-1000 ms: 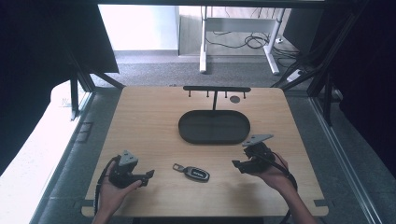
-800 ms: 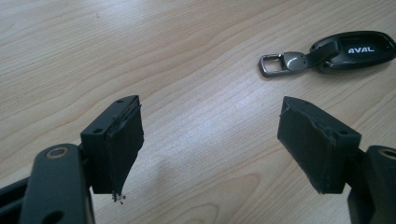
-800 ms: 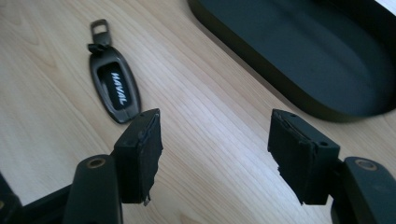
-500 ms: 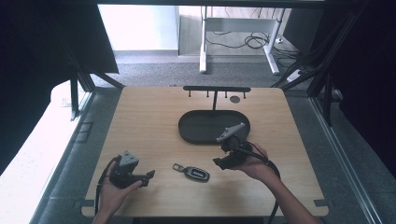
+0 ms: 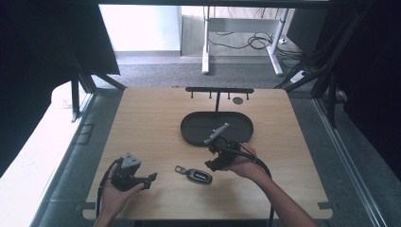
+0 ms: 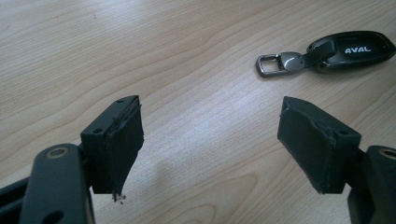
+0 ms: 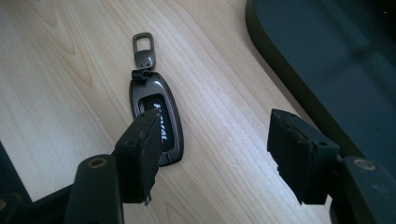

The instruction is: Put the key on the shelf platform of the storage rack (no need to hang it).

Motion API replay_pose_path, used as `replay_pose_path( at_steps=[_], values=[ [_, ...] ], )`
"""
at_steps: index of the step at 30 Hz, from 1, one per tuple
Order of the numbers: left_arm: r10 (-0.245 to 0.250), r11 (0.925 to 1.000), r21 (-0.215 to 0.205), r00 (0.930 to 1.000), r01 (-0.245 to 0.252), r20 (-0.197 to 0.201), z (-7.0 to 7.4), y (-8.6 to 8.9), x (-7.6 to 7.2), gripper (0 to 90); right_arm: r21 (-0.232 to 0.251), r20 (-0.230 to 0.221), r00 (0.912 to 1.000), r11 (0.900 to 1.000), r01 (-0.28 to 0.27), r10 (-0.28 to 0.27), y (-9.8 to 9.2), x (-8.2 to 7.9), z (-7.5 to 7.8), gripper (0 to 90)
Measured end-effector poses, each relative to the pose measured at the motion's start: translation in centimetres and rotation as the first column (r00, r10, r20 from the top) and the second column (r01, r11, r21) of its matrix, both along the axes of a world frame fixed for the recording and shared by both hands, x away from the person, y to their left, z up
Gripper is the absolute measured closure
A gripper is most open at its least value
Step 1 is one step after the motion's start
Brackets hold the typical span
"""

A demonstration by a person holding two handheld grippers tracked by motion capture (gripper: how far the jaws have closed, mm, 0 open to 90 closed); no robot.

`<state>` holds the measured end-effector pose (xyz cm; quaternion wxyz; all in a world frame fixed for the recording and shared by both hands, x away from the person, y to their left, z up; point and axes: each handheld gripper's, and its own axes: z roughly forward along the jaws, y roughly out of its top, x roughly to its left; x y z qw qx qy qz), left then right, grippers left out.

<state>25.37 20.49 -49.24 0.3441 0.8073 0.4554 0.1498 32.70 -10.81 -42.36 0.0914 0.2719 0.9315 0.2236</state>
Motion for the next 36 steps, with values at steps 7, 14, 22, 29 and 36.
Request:
replay_pose_path(
  at_steps=[7,14,22,29,36],
  values=[
    [-0.008,0.9999,0.007,1.0000,0.008,-0.006,0.0,-0.1,0.0,22.7,-0.012,-0.019,0.9996,1.000,-0.020,0.020,1.2,0.2,-0.4,36.5],
    [-0.005,1.0000,-0.001,1.0000,0.005,-0.002,0.1,0.0,0.0,22.7,-0.036,-0.046,0.9974,0.998,-0.057,0.056,2.7,0.2,-1.4,36.2],
    [-0.007,1.0000,0.001,1.0000,0.007,-0.001,0.2,0.1,0.0,22.7,-0.065,-0.078,0.9930,0.993,-0.094,0.089,4.1,0.1,-2.9,35.6],
    [-0.014,0.9999,0.003,0.9999,0.014,-0.003,0.2,0.2,0.0,22.7,-0.092,-0.106,0.9882,0.988,-0.121,0.111,5.0,0.2,-4.4,34.7],
    [-0.011,0.9999,0.002,0.9999,0.011,-0.007,0.2,0.3,0.0,22.6,-0.110,-0.138,0.9836,0.985,-0.132,0.116,5.7,0.2,-5.7,34.6]
  ],
)
